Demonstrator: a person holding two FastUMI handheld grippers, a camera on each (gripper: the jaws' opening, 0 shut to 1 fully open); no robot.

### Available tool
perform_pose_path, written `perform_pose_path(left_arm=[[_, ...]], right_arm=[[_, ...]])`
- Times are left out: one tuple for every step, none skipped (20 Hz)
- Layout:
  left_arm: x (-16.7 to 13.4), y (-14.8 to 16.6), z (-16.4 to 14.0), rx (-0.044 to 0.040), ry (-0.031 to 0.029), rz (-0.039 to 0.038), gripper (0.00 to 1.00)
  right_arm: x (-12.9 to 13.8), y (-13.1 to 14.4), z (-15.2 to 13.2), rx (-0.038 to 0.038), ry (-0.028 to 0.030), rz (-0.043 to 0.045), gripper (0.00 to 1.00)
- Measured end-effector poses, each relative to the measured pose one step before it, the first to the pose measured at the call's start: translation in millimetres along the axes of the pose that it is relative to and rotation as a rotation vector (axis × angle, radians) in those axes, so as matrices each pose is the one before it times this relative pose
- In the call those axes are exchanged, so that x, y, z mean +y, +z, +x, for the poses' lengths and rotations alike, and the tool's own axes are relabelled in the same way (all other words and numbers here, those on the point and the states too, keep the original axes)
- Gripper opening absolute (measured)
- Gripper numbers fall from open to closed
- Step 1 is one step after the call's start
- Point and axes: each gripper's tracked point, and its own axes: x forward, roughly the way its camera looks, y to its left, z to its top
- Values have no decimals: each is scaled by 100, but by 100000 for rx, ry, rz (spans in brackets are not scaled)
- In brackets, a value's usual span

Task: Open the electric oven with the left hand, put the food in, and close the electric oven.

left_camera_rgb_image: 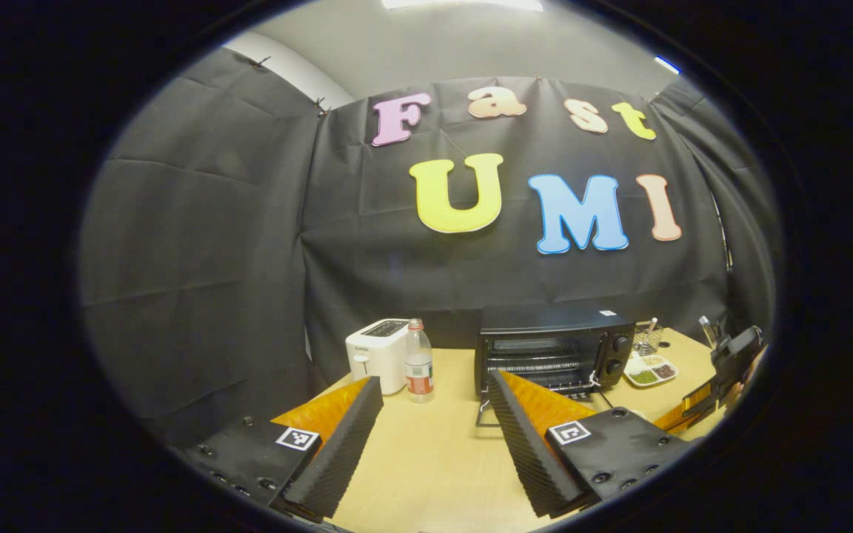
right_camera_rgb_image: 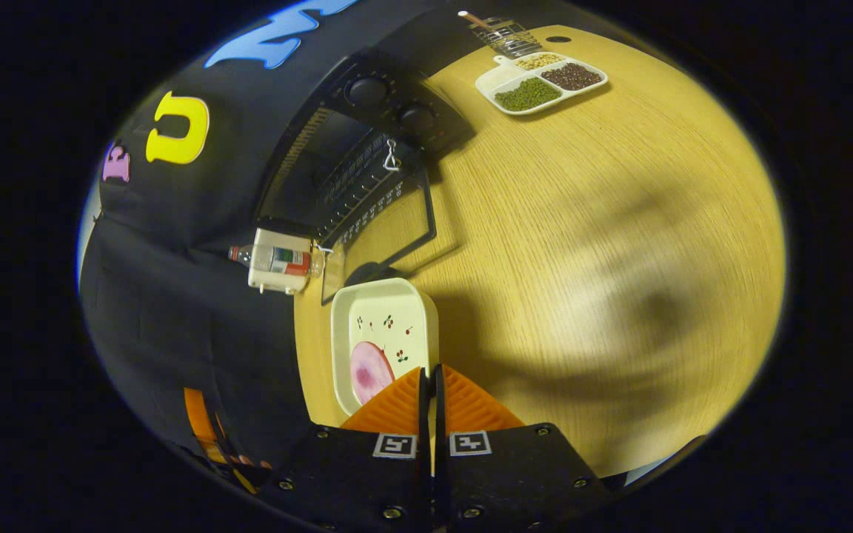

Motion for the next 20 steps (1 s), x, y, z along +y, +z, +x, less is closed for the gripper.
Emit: perform_pose_path(left_arm=[[153, -176, 287, 176, -106, -162, 91], [201, -110, 262, 340, 55, 1, 92], [304, -127, 323, 130, 29, 152, 94], [338, -84, 291, 229, 234, 322, 96], [403, -166, 426, 281, 153, 190, 97], [342, -128, 382, 320, 189, -32, 97], [392, -197, 506, 285, 72, -241, 96], [404, -19, 477, 153, 137, -153, 94], [381, -62, 642, -51, -66, -37, 92], [391, 47, 603, 110, -138, 219, 97], [354, -107, 748, 115, 162, 401, 97], [402, 115, 657, -207, -21, 223, 91], [458, 22, 654, -74, 151, 188, 91], [303, -50, 662, 240, 20, 78, 97], [213, -215, 553, 291, 48, -21, 97], [313, -85, 378, 677, 155, 86, 97], [231, -249, 437, 815, 196, -41, 96], [135, -216, 377, 358, 14, -188, 95], [101, -198, 240, 317, 117, 33, 100], [30, -151, 192, 727, 14, 235, 97]], right_arm=[[686, 754, 344, -2830, 860, 2405, 2], [707, 602, 353, -2739, 684, 2135, 2], [786, 624, 380, -2729, 720, 2685, 2], [781, 573, 363, -2923, 660, 3265, 2], [751, 577, 422, -2840, 787, 3888, 2], [840, 591, 416, -3162, 1145, 3954, 2], [804, 456, 646, -2349, 1094, 3285, 3], [638, 220, 555, -2048, 963, 2945, 2], [582, 175, 650, -1345, 621, 2421, 2], [552, 164, 941, -1459, -37, 2686, 2], [382, 297, 795, -1888, -305, 2915, 2], [440, 307, 767, -1644, 173, 2820, 2], [537, 236, 831, -2359, 479, 2766, 2], [507, 177, 871, -1399, 797, 2427, 2], [356, 258, 858, -1574, 457, 2632, 2], [314, 148, 802, -1681, -83, 2556, 2], [162, 234, 684, -1309, -687, 2211, 2], [240, 373, 559, -2046, -206, 2354, 2], [342, 471, 635, -2439, -34, 2625, 2], [536, 428, 661, -1931, 941, 2735, 2]])
